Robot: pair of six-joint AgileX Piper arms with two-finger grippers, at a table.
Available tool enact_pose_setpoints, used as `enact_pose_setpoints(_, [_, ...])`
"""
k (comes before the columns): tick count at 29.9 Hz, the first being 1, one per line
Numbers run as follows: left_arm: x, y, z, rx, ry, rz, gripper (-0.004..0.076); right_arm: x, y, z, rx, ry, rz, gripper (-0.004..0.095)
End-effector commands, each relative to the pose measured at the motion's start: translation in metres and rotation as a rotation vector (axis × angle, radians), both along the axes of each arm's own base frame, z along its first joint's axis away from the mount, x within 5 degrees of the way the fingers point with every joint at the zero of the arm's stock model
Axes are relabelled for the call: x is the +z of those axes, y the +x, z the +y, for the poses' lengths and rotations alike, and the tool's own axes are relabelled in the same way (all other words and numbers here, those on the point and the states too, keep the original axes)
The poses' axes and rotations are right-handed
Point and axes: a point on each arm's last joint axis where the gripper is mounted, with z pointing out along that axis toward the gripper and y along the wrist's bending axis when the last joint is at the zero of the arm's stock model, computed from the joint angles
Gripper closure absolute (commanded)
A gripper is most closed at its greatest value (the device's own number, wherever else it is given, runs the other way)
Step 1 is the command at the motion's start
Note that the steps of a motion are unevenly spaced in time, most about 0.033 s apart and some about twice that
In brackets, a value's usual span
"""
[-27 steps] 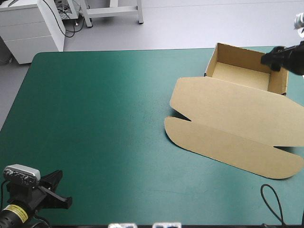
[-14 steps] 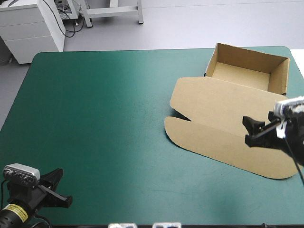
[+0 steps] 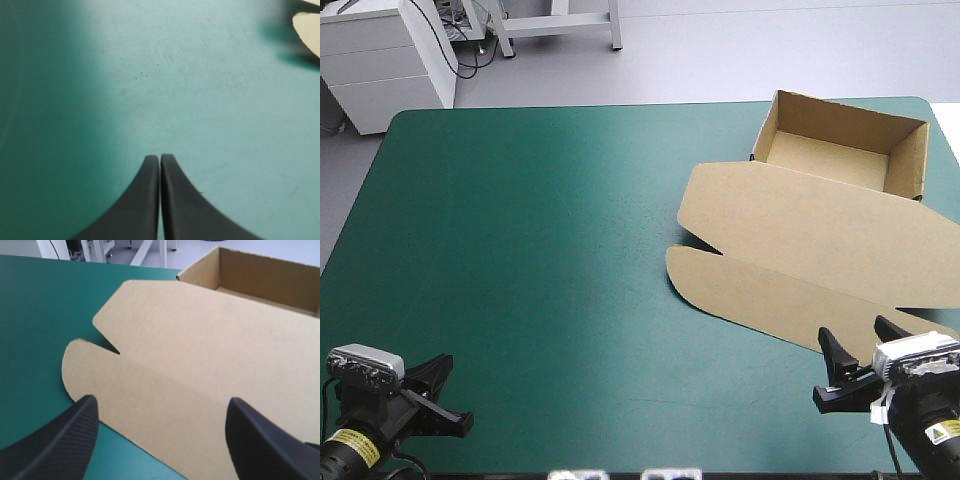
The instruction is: Fold the box
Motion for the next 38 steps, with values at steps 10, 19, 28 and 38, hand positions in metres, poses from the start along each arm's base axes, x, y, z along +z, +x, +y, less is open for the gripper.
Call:
enact_pose_setpoints(10, [0.001,0.004,-0.004,-0.024,-0.02,-0.068,0.0731,-0.025,-0.004,-0.009,-0.002,-0.006,-0.039,0.0261])
enact_pose_setpoints(19, [0.001,0.002,-0.002,-0.024,-0.03,-0.084,0.0731,-0.026,-0.016,-0.01,-0.031,-0.014,-0.075,0.028])
enact_pose_setpoints(28, [0.001,0.002,-0.002,-0.024,-0.03,-0.084,0.0731,-0.026,-0.017,-0.01,-0.032,-0.014,-0.078,0.0318])
enact_pose_setpoints(38, [0.001,0.002,-0.002,-0.024,-0.03,-0.084,0.0731,-0.026,-0.017,-0.01,-0.032,-0.015,-0.082,0.0399])
